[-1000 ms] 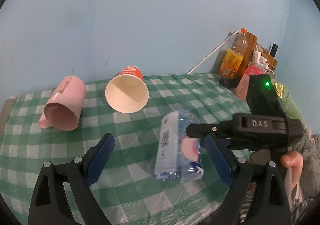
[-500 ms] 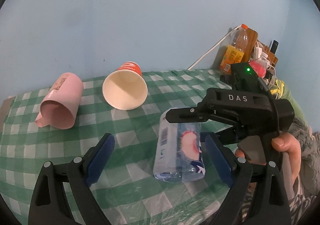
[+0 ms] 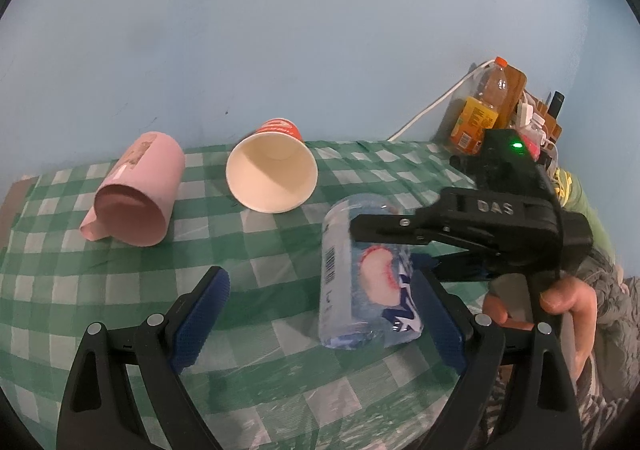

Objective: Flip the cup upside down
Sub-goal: 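Lift the clear cup with the right tool and turn its base upward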

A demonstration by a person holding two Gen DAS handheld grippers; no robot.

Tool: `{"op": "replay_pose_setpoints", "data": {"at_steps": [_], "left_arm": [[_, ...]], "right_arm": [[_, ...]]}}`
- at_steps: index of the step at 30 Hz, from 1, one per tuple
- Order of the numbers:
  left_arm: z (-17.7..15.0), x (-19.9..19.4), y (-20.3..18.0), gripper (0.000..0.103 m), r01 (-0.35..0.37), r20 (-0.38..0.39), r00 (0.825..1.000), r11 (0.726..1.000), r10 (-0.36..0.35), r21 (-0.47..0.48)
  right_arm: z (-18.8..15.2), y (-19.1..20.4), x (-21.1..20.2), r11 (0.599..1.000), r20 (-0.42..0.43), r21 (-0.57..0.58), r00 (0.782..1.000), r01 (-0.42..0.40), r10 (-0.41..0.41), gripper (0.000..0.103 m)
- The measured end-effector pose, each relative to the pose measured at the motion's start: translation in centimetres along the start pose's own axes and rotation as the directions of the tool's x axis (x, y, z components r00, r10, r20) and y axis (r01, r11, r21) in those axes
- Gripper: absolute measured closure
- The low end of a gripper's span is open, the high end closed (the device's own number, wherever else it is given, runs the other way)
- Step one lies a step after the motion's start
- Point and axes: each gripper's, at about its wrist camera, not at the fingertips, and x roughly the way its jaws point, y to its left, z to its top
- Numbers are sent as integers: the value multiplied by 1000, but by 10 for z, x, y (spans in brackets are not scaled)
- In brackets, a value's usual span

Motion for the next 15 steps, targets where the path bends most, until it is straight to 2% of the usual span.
{"op": "replay_pose_setpoints", "data": {"at_steps": [4,8,10,12,15], "left_arm": [[-2,-2,5,10,-1,4,1000,1000,1,-16],[-4,-4,10,10,-1,6,1000,1000,1,-30],[-5,-5,13,10,-3,6,1000,999,3,-38],[-5,-5,15,10,-2,5,1000,999,2,-47],[-5,-5,19,10,-2,4,1000,998,2,-57]], "right_arm": [[-8,19,-16,988,101,-145,994,54,-40,31],[-21,38,-32,945,232,-288,969,155,-88,31],[-29,48,-40,904,319,-357,940,237,-120,31],[-38,59,-44,849,408,-416,901,326,-146,31],[-54,75,-45,738,546,-477,819,478,-178,31]]}}
